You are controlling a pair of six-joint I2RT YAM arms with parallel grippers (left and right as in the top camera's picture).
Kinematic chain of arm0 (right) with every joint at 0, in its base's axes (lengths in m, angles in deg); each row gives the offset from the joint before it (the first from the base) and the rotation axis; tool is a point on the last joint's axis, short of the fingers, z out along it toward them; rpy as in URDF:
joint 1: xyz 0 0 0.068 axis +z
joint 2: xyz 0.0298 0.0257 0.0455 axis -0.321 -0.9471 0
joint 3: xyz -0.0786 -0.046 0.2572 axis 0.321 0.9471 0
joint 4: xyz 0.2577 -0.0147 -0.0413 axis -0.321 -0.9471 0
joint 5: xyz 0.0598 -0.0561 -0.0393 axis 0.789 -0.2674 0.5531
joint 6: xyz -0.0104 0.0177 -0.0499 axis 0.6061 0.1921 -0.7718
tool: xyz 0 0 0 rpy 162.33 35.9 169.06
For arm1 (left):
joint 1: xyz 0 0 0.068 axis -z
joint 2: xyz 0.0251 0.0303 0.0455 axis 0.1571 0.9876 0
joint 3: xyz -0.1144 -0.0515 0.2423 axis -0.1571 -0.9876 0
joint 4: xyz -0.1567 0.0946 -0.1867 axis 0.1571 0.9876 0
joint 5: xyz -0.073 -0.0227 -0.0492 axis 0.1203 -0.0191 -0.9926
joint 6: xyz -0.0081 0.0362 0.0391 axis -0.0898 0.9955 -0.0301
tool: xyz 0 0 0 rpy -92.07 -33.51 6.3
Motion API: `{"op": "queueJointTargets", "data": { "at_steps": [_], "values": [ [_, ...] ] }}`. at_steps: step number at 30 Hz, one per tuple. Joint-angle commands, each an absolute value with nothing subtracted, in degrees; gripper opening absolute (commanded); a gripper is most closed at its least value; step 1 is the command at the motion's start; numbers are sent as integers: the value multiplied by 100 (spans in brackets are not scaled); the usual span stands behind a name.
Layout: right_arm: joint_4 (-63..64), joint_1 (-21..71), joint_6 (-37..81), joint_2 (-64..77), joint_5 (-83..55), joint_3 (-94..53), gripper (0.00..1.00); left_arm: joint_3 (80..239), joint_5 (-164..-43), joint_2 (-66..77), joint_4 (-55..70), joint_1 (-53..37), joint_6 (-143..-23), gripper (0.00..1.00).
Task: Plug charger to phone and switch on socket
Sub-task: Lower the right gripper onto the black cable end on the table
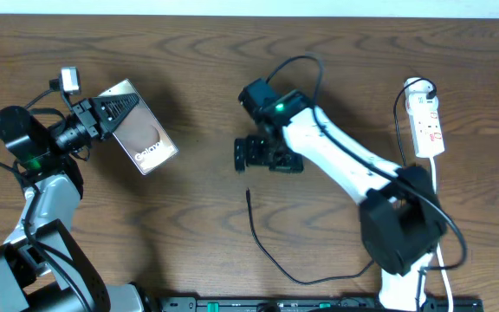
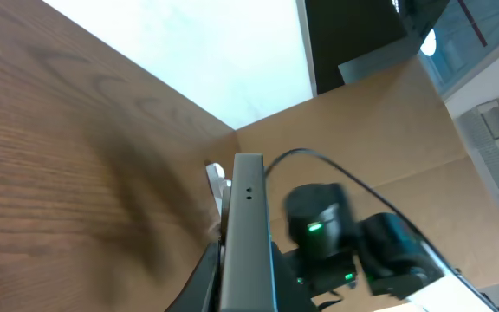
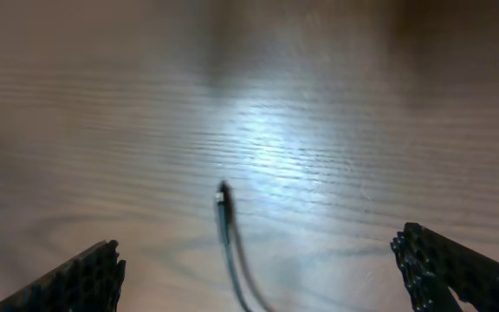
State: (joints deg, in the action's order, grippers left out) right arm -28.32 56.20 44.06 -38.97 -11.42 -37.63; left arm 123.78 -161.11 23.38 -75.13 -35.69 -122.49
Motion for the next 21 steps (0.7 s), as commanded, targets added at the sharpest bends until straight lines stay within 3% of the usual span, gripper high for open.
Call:
{"op": "queueJointTargets", "data": {
  "at_steps": [1, 12, 21],
  "values": [
    [-2881, 5841, 4699, -4231, -1233, -3726, 99, 12420, -16207, 2332, -7553, -3569, -12177, 7],
    [-2889, 6442, 5274, -4537, -1474, -3684, 99, 12420, -16209, 2332, -7553, -3569, -12090, 7],
    [-2599, 6501, 5516, -4539, -1415, -3324, 92, 12420, -16251, 2332, -7555, -3569, -12088, 7]
  ]
}}
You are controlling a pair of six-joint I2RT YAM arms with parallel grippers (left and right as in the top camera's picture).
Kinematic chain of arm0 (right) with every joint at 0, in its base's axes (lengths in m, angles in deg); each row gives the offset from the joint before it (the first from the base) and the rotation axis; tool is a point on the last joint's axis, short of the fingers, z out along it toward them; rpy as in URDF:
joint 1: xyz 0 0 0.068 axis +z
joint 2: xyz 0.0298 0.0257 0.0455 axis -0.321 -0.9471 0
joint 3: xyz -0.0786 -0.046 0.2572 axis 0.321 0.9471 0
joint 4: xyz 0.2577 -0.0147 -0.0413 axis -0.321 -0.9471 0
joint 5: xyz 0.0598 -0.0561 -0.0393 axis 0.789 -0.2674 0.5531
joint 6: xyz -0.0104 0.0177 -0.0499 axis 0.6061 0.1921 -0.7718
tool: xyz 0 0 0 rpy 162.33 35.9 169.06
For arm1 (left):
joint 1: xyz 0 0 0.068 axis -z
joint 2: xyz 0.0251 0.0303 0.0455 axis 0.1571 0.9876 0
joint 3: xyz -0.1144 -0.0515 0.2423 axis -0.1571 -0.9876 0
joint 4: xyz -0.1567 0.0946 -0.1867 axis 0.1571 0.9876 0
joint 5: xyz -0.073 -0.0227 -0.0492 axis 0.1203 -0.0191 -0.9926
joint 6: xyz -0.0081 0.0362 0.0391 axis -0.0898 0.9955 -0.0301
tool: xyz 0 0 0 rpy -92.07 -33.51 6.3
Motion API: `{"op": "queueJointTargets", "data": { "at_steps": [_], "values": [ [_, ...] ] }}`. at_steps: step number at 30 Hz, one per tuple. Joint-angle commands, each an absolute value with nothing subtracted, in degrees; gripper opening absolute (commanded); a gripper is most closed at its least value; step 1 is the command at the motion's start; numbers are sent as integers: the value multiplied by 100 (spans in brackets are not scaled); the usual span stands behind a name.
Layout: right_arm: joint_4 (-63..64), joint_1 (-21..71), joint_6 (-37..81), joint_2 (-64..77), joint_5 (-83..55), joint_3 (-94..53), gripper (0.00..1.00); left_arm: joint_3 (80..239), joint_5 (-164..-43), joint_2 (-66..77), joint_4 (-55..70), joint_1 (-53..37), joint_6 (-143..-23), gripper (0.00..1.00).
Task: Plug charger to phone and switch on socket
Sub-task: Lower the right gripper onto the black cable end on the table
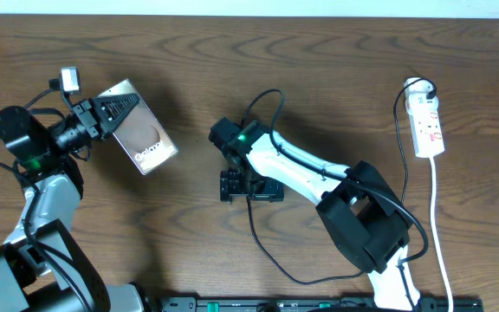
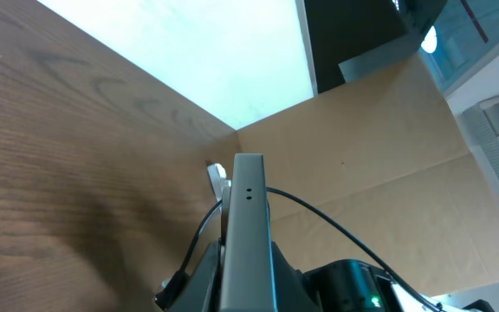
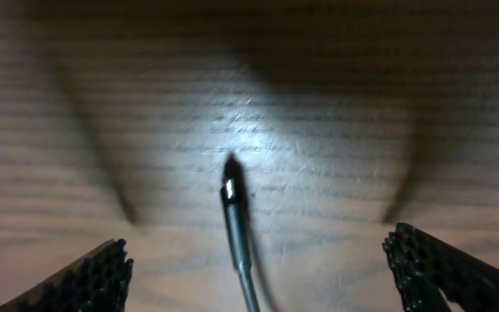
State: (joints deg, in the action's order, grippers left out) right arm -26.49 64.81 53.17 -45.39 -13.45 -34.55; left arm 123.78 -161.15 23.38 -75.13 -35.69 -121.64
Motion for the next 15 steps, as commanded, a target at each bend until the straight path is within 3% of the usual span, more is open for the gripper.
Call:
{"op": "queueJointTargets", "data": {
  "at_steps": [1, 9, 15],
  "values": [
    [-2564, 6501, 5560, -4539, -1402, -3282, 91, 12420, -16251, 2332, -7553, -3569, -12088, 7],
    [-2415, 6479, 5610, -4603, -1406, -3116, 86, 12420, -16251, 2332, -7553, -3569, -12090, 7],
    [-2356, 6472, 5606, -4802, -1354, -3116, 68, 12420, -16253, 2332, -7553, -3569, -12092, 7]
  ]
}}
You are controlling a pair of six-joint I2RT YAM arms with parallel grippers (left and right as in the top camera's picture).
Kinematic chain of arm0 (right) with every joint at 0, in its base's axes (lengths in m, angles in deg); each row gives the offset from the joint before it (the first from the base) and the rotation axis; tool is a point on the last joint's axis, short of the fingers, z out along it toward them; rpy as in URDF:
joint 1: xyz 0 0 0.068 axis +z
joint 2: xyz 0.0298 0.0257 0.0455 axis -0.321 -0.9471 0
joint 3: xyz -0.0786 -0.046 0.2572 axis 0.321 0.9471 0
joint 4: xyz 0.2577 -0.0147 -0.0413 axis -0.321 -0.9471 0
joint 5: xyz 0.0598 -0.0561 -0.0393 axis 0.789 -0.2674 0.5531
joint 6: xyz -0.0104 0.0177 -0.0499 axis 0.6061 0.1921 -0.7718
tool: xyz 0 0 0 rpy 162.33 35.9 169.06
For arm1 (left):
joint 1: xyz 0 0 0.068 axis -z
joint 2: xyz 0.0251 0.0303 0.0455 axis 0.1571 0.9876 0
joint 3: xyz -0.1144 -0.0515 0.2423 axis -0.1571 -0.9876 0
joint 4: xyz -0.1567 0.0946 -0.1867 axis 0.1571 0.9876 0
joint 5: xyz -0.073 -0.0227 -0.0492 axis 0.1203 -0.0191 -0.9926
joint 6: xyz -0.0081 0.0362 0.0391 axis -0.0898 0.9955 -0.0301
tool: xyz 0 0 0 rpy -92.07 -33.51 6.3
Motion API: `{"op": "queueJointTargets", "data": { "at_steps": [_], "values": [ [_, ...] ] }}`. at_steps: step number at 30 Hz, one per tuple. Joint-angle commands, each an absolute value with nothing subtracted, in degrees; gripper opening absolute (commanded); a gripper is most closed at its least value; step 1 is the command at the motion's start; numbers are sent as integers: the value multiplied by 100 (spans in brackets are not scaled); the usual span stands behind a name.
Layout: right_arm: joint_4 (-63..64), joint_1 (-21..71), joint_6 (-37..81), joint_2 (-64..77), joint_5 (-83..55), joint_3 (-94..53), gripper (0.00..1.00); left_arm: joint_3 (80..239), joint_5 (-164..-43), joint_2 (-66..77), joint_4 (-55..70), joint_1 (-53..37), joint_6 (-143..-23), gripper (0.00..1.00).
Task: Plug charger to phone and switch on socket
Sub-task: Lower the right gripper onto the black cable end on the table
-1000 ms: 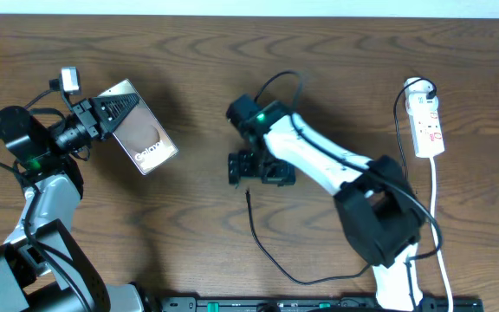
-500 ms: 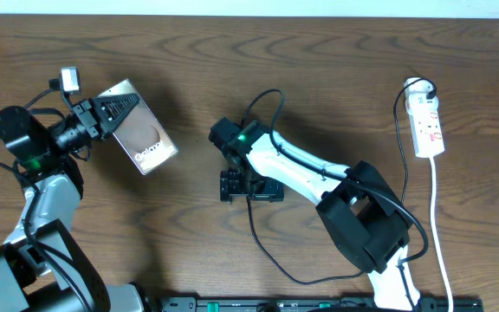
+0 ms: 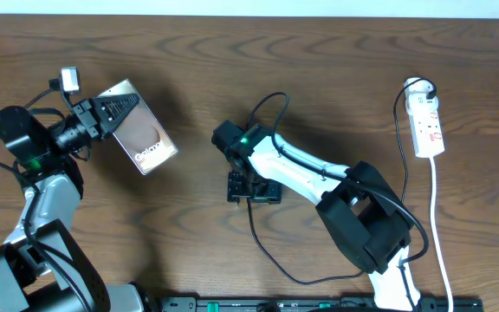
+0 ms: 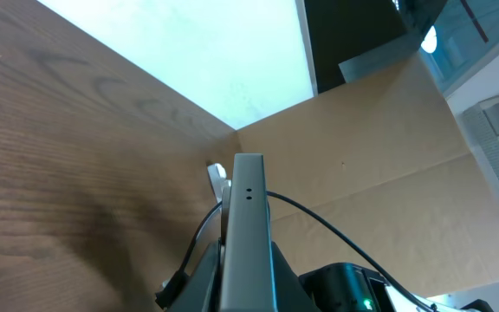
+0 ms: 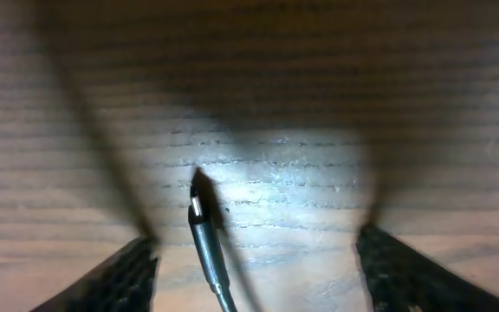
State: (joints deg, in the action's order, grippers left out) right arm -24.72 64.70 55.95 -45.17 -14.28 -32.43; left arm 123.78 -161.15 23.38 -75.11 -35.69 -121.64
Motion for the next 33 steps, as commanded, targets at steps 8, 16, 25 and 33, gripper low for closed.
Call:
{"op": "queueJointTargets", "data": {
  "at_steps": [8, 16, 25, 33],
  "values": [
    [-2345, 6343, 5560, -4979, -1102, -3116, 29, 12420, -16273, 2332, -7553, -3569, -12090, 7],
    [-2308, 6339, 5553, -4979, -1107, -3116, 25, 12420, -16273, 2332, -7553, -3569, -12090, 8],
    [-2288, 6339, 5553, -4981, -1150, -3116, 21, 12420, -16275, 2332, -7553, -3569, -12092, 8],
    [-2334, 6339, 5545, -4981, -1386, -3116, 20, 12420, -16319, 2332, -7553, -3569, -12092, 7]
  ]
}}
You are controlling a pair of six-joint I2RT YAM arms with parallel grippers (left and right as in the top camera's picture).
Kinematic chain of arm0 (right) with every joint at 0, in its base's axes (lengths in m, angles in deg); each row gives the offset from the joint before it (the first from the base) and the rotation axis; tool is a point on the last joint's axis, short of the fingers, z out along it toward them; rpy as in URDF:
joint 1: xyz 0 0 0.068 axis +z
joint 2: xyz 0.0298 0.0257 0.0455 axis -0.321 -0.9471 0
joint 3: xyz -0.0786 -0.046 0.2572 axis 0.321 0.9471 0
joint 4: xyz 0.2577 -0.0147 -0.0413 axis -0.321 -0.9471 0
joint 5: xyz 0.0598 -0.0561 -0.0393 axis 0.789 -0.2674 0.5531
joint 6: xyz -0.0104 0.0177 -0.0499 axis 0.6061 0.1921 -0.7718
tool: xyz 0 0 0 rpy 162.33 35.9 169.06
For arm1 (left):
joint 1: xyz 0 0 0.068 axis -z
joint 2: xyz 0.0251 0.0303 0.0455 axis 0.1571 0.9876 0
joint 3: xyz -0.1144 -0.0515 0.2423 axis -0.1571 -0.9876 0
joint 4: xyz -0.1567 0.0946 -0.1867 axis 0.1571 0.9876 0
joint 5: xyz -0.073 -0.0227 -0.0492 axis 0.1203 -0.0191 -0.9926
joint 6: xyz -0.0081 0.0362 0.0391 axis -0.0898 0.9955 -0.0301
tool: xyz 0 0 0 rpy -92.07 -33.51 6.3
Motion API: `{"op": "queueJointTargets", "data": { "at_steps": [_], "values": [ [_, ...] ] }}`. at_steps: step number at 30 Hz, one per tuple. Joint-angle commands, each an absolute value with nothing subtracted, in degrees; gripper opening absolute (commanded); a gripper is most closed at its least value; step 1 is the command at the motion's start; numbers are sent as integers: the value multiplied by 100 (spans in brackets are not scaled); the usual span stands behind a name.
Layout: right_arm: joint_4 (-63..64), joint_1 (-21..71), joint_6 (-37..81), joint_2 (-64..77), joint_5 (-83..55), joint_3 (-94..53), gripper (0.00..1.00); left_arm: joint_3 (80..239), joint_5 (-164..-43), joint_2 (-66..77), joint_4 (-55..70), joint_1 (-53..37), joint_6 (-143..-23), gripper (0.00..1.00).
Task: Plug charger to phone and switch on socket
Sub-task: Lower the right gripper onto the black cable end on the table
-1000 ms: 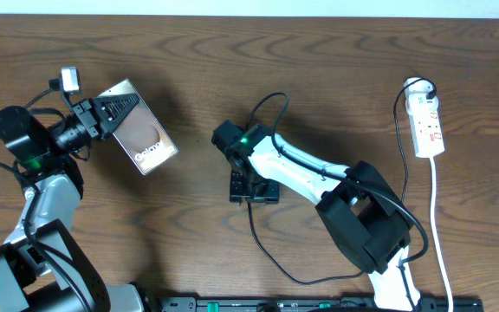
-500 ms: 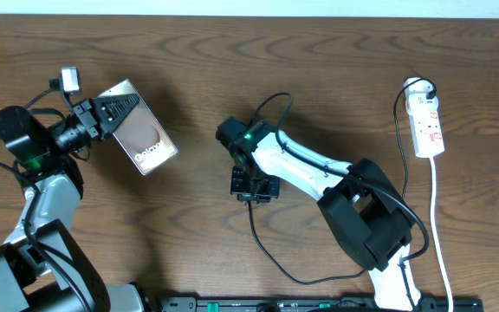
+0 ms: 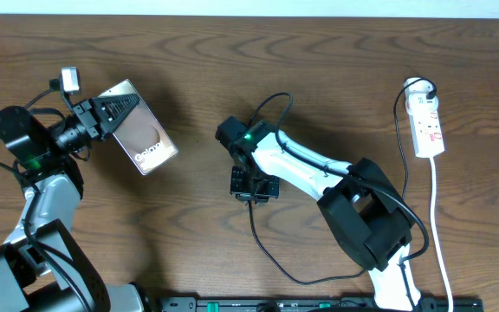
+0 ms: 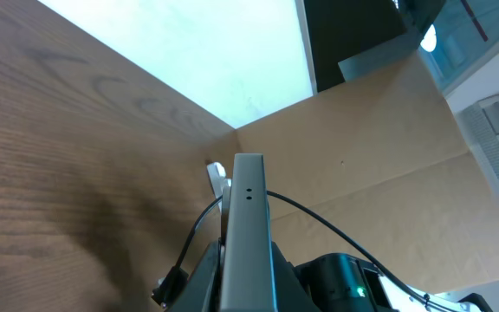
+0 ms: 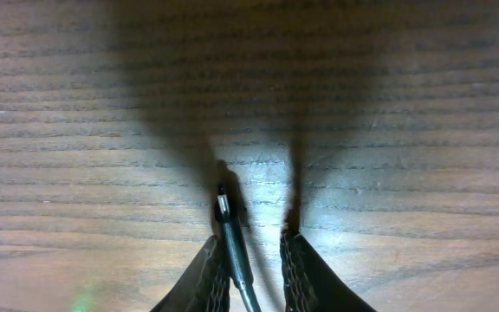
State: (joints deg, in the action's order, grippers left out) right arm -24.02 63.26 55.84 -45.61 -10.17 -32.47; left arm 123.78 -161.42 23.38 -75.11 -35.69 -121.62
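My left gripper (image 3: 111,108) is shut on a rose-gold phone (image 3: 143,136), held up tilted at the table's left. In the left wrist view the phone (image 4: 248,225) shows edge-on between the fingers. The black charger cable (image 3: 262,247) lies on the table, and its plug end (image 5: 223,206) points away from me. My right gripper (image 5: 251,241) stands down over that plug, jaws drawn narrow. The plug rests against the left finger (image 5: 217,270), with a gap to the right finger (image 5: 296,269). From overhead the right gripper (image 3: 251,185) hides the plug.
A white power strip (image 3: 428,121) lies at the far right, its lead running down the right edge. The charger cable loops toward the front edge near the right arm's base (image 3: 388,251). Brown cardboard (image 4: 388,173) stands behind the table.
The right gripper's jaws have gone from wide apart to narrow around the cable plug, which now lies against the left finger. The left arm and phone have not moved.
The left gripper held the phone up at the left throughout. The right gripper was open above and to the right of the cable end, then wide open over the plug, then closer to the table. Now its jaws are narrow around the plug.
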Motion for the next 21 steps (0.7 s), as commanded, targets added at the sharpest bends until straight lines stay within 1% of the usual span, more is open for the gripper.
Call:
{"op": "queueJointTargets", "data": {
  "at_steps": [1, 5, 8, 14, 21],
  "values": [
    [-2334, 6339, 5545, -4981, -1384, -3116, 20, 12420, -16319, 2332, -7553, -3569, -12092, 7],
    [-2336, 6339, 5542, -4981, -1384, -3116, 16, 12420, -16319, 2332, -7553, -3569, -12092, 7],
    [-2334, 6339, 5545, -4983, -1384, -3116, 9, 12420, -16319, 2332, -7553, -3569, -12092, 8],
    [-2336, 6339, 5545, -4985, -1384, -3116, 2, 12420, -16316, 2332, -7553, -3569, -12090, 8],
    [-2369, 6339, 5545, -4985, -1382, -3116, 1, 12420, -16316, 2332, -7553, -3569, -12090, 8]
  ]
}}
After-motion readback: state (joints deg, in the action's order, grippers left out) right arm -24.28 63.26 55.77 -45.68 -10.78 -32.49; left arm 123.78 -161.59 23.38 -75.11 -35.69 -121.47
